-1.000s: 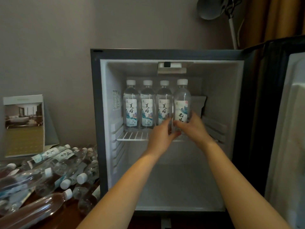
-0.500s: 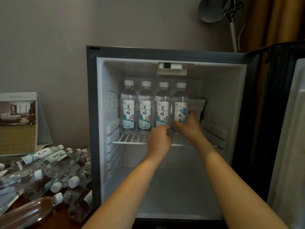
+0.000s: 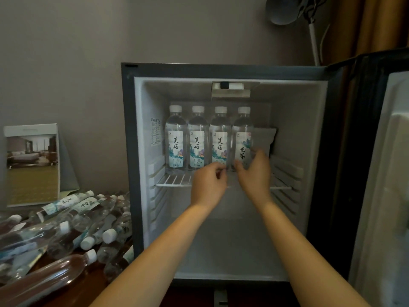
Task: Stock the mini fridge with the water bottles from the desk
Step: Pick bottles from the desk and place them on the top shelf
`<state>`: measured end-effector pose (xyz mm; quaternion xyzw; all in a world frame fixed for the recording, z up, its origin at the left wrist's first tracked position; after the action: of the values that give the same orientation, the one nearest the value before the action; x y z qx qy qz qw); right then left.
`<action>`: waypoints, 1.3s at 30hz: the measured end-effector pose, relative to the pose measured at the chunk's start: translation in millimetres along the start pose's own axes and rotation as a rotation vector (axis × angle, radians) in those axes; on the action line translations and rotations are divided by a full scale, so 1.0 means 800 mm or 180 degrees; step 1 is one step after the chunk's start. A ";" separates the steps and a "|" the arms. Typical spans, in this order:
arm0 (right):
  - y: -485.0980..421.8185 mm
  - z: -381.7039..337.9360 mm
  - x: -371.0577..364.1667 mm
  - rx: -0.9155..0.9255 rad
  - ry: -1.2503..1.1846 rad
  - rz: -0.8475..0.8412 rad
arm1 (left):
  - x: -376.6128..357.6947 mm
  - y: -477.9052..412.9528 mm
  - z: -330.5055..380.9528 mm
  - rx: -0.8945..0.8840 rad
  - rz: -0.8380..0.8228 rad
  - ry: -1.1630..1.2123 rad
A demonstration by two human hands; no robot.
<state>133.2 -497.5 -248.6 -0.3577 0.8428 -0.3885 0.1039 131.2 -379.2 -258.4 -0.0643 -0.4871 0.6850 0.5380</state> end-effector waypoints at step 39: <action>0.319 -0.039 -0.267 -0.1320 -0.0426 -0.2836 | 0.141 0.111 -0.328 0.1855 -0.0332 -0.0405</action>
<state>139.8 -220.5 -435.3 -0.7205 0.6590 -0.1954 -0.0918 185.5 -127.7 -410.2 0.1609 -0.3054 0.7700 0.5366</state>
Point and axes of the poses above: each hand's wrist, its own y-axis away from the middle knuckle, its own x-axis out of the back of the hand, z = x × y, the point moved 1 cm from there along -y, towards the middle knuckle, and after that the axes turned 11 degrees about -y, right-handed, at the moved point
